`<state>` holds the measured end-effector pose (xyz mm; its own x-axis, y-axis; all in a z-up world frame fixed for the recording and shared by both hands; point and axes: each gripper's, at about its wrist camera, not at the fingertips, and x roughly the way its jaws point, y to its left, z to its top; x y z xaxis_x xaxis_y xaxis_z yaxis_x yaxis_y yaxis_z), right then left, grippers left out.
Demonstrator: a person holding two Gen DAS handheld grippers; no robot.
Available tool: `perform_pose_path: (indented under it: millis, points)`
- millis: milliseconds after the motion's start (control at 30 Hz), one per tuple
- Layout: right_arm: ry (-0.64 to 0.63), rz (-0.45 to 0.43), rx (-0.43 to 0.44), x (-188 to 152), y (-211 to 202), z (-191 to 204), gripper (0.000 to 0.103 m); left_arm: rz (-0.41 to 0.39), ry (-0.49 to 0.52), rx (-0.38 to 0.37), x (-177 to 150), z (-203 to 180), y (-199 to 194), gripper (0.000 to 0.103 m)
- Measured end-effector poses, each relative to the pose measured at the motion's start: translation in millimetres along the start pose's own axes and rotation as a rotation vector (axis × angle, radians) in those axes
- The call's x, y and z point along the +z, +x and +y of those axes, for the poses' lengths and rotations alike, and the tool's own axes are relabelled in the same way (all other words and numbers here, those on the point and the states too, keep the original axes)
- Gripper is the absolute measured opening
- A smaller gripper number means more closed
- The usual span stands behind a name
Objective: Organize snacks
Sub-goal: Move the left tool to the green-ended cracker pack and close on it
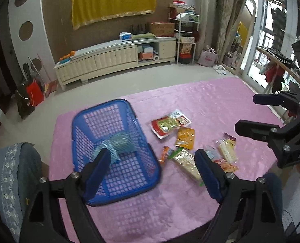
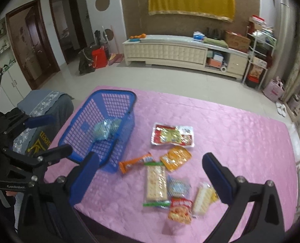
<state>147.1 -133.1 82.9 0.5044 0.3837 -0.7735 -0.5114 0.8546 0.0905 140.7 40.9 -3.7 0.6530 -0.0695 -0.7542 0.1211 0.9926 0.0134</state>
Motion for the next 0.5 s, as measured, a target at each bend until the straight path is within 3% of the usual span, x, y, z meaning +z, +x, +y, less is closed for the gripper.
perform_pose_path:
  millis: [33,100,367,500]
  points:
    - [0.003,-0.003,-0.011,-4,-2,-4,0.103,0.009,-0.003,-0.008,-2,-5,2,0.088]
    - [0.014,-0.008,-0.038,-13,-4,-11,0.103,0.016,-0.008,-0.011,-6,-12,6,0.103]
    - [0.054,0.042,-0.086,-46,1,-41,0.103,0.064,-0.017,-0.034,-19,-38,27,0.103]
    - [0.101,0.093,-0.065,-61,10,-58,0.103,0.114,-0.018,-0.034,-25,-54,43,0.103]
